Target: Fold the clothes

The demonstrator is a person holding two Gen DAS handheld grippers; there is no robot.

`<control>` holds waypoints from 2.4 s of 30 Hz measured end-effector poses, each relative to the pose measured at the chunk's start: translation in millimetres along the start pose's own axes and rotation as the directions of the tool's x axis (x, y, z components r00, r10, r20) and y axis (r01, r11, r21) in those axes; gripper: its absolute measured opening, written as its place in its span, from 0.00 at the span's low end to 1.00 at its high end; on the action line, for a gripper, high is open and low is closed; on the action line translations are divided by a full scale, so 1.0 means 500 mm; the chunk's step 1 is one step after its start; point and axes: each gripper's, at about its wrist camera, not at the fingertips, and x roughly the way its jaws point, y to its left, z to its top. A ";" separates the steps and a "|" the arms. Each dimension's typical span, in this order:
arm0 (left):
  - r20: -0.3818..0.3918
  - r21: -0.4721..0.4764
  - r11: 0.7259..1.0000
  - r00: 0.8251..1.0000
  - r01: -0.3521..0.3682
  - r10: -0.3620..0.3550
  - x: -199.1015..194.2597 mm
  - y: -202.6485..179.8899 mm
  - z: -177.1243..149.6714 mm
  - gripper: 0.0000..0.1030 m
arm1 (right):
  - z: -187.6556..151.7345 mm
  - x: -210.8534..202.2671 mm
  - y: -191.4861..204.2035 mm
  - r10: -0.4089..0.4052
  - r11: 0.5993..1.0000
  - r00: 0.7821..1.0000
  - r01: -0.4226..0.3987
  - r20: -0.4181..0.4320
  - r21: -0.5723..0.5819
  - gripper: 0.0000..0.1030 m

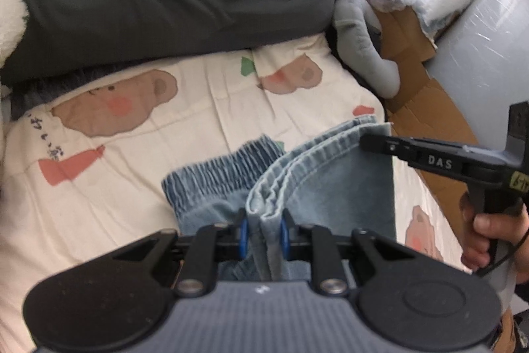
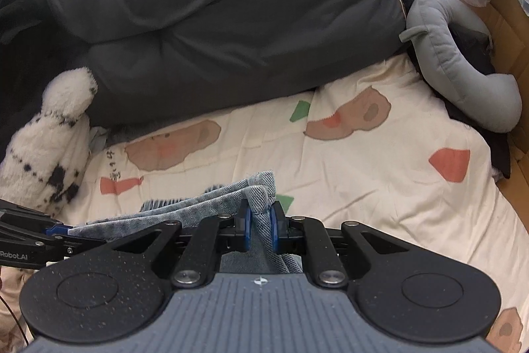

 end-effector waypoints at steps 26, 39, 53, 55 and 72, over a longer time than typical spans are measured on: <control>0.000 0.121 0.978 0.985 -0.169 0.170 0.099 0.039 0.006 0.32 | 0.029 0.159 -0.012 -0.048 0.999 0.994 0.050 -0.094 0.010 0.18; 0.053 0.133 0.972 0.981 -0.192 0.187 0.075 0.013 -0.001 0.32 | 0.026 0.137 -0.006 -0.058 0.998 0.997 0.056 -0.054 -0.038 0.21; 0.124 0.102 0.978 0.977 -0.184 0.171 0.047 0.005 0.013 0.06 | 0.033 0.135 -0.016 -0.069 0.998 0.998 0.069 -0.011 -0.005 0.08; 0.121 0.096 0.977 0.976 -0.192 0.180 0.054 0.011 0.017 0.06 | 0.036 0.141 -0.011 -0.078 0.997 0.997 0.078 -0.012 -0.004 0.08; 0.096 0.130 0.964 0.971 -0.231 0.220 0.066 0.037 0.013 0.19 | 0.024 0.147 -0.020 -0.115 0.989 0.993 0.115 -0.008 0.092 0.39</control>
